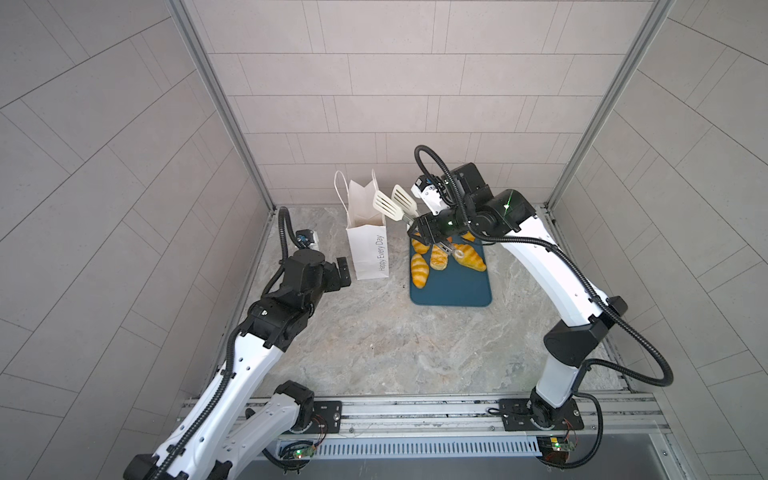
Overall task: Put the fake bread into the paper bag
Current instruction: 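Lower the ring bun into the bag opening and open the tongs, then withdraw the tongs from the bag back over the tray with right gripper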
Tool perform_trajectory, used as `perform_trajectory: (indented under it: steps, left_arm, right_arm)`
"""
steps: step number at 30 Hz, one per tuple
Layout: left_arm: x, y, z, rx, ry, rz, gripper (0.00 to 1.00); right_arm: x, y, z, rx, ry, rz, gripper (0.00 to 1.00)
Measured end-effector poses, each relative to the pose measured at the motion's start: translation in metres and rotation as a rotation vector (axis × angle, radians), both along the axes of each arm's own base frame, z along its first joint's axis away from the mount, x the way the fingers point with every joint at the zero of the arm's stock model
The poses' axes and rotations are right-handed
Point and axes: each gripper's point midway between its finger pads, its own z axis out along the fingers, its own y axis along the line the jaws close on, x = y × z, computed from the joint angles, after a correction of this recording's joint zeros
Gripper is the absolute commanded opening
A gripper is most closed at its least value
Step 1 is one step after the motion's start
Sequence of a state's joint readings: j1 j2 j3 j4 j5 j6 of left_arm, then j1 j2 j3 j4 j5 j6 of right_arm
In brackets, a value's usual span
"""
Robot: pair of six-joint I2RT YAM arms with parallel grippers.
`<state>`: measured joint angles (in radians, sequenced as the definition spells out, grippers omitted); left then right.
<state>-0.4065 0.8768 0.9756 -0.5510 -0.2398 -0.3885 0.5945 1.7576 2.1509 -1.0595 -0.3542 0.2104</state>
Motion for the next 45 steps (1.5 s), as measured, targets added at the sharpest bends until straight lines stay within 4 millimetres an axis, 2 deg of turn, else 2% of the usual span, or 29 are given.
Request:
perform_trajectory:
  steps: [4,8,18,24,35,45]
  left_arm:
    - [0.000,0.000,-0.001,0.001,0.003,-0.001,1.00]
    - [0.000,-0.001,-0.001,0.001,0.004,-0.002,1.00]
    - [0.001,-0.001,-0.001,0.000,0.005,-0.005,1.00]
    - [0.002,-0.002,-0.004,0.004,0.015,-0.005,1.00]
    - [0.002,-0.002,-0.004,0.004,0.015,-0.006,1.00]
    - [0.001,-0.005,-0.004,0.003,0.016,-0.023,1.00]
  right_arm:
    - [-0.008,-0.016,0.000,-0.037,-0.025,-0.029,0.54]
    - [-0.012,-0.032,-0.016,-0.096,-0.015,-0.064,0.54]
    - [-0.027,-0.079,-0.087,-0.269,0.078,-0.172,0.55]
    - [-0.031,-0.096,-0.126,-0.354,0.124,-0.223,0.55]
    - [-0.027,-0.128,-0.161,-0.534,0.167,-0.321,0.55]
    - [-0.030,-0.182,-0.208,-0.726,0.213,-0.301,0.56]
